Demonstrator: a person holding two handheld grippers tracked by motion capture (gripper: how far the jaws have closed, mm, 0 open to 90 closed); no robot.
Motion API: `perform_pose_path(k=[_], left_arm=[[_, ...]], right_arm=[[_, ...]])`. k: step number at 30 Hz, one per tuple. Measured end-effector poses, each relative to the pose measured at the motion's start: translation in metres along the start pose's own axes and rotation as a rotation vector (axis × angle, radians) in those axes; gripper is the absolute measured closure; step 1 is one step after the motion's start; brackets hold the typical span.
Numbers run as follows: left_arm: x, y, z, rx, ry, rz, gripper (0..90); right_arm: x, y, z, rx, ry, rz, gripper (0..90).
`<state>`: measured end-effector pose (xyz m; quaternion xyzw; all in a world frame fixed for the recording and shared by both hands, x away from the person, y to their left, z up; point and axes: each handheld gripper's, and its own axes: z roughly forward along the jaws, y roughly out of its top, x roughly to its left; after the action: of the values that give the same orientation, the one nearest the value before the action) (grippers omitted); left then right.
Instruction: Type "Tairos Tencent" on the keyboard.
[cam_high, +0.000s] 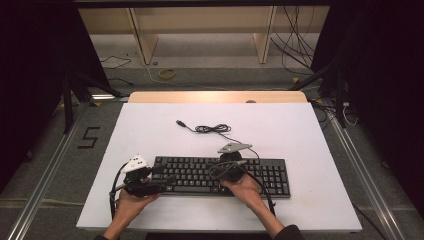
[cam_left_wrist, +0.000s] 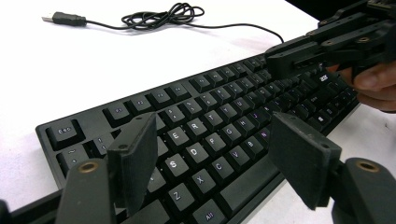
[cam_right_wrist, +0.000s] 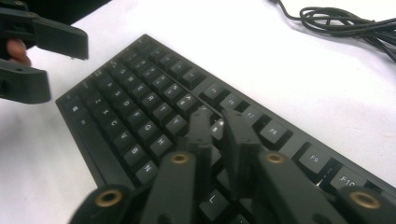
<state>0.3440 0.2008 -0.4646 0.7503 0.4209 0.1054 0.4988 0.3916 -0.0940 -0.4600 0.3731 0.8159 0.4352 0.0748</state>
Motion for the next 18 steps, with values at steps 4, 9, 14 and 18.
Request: perform_pose_path(k=[4,9,14,18], left_arm=[[0.001,0.001,0.004,0.012,0.002,-0.001,33.6],[0.002,0.003,0.009,0.042,0.005,-0.011,37.4],[0.001,0.005,0.012,0.066,0.002,-0.008,42.5],[0.002,0.007,0.015,0.08,0.0,-0.018,46.4]], right_arm=[[0.0,0.0,-0.003,-0.007,0.011,0.007,71.0],[0.0,-0.001,-0.008,-0.014,0.032,0.001,60.3],[-0.001,-0.003,-0.014,-0.021,0.042,0.013,52.1],[-0.002,-0.005,-0.018,-0.022,0.048,0.026,44.4]])
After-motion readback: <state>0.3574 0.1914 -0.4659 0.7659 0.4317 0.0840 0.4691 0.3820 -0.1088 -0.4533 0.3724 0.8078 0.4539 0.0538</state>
